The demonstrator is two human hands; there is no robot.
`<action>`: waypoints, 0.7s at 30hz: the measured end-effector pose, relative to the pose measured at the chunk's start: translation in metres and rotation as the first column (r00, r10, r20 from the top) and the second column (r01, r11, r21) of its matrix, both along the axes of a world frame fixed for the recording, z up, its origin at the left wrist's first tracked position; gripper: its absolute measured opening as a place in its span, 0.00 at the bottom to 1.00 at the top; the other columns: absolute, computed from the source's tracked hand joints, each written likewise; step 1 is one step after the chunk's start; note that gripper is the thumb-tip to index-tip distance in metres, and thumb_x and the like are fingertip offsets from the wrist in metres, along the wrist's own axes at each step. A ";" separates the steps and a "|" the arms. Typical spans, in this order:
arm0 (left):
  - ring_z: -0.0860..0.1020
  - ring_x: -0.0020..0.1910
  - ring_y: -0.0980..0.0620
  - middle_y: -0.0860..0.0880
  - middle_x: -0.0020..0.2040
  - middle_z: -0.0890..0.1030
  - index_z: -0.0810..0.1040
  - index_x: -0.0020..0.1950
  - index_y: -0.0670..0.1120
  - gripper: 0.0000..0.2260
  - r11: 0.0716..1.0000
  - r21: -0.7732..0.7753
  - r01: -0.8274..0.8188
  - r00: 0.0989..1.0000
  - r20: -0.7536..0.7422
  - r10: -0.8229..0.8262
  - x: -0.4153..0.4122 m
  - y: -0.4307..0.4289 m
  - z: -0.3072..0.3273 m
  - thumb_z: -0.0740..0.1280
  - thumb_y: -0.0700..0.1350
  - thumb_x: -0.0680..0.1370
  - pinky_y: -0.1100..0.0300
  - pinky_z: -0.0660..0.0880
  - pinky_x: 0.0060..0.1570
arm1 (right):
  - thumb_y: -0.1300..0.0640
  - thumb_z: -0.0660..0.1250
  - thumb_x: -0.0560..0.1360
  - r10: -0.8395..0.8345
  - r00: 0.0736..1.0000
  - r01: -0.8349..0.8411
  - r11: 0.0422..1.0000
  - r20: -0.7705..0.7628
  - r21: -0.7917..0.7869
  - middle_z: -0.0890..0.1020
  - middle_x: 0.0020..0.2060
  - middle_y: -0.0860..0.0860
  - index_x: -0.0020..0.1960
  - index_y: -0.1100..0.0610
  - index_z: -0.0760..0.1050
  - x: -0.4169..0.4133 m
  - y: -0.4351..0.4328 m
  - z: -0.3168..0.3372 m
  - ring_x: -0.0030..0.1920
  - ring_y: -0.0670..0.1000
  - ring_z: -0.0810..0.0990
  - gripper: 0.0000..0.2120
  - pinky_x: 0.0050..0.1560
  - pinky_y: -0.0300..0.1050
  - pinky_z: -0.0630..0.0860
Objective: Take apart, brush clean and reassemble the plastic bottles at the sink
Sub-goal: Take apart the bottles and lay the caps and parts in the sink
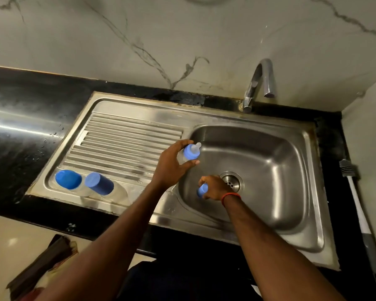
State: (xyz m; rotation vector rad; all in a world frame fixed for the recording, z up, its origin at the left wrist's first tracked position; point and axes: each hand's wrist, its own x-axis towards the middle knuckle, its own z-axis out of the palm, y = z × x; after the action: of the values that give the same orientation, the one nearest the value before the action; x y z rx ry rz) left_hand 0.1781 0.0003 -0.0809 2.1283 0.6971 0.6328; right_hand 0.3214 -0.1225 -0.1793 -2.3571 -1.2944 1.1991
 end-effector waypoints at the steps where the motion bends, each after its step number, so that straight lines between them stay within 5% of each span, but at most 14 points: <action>1: 0.79 0.54 0.57 0.54 0.57 0.82 0.78 0.64 0.49 0.23 1.000 -0.005 -0.002 1.000 -0.003 0.002 0.000 0.001 0.000 0.79 0.50 0.71 0.70 0.70 0.54 | 0.60 0.78 0.65 0.011 1.000 -0.011 1.000 -0.002 -0.013 0.78 0.61 0.55 0.60 0.51 0.78 -0.001 0.001 -0.004 0.59 0.56 0.78 0.25 0.60 0.44 0.73; 9: 0.78 0.56 0.61 0.57 0.58 0.82 0.78 0.65 0.49 0.24 0.999 -0.047 -0.012 1.000 0.012 0.012 0.003 0.006 0.002 0.80 0.49 0.71 0.72 0.69 0.54 | 0.63 0.73 0.70 0.087 0.995 -0.091 0.993 -0.056 -0.081 0.76 0.67 0.58 0.68 0.54 0.76 -0.009 0.005 -0.020 0.66 0.59 0.75 0.27 0.67 0.50 0.72; 21: 0.77 0.54 0.65 0.56 0.59 0.81 0.78 0.65 0.47 0.24 1.000 -0.023 0.019 1.000 -0.016 -0.020 0.005 0.010 0.004 0.79 0.49 0.72 0.74 0.69 0.53 | 0.67 0.70 0.73 0.107 0.991 -0.113 0.991 -0.079 -0.076 0.75 0.68 0.57 0.72 0.55 0.72 -0.010 0.005 -0.019 0.66 0.57 0.76 0.29 0.62 0.49 0.76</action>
State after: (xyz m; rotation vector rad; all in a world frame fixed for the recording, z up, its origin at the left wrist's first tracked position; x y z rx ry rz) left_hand 0.1828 0.0105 -0.0770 2.1185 0.6886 0.5951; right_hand 0.3113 -0.1170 -0.1985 -2.2973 -1.3925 1.3828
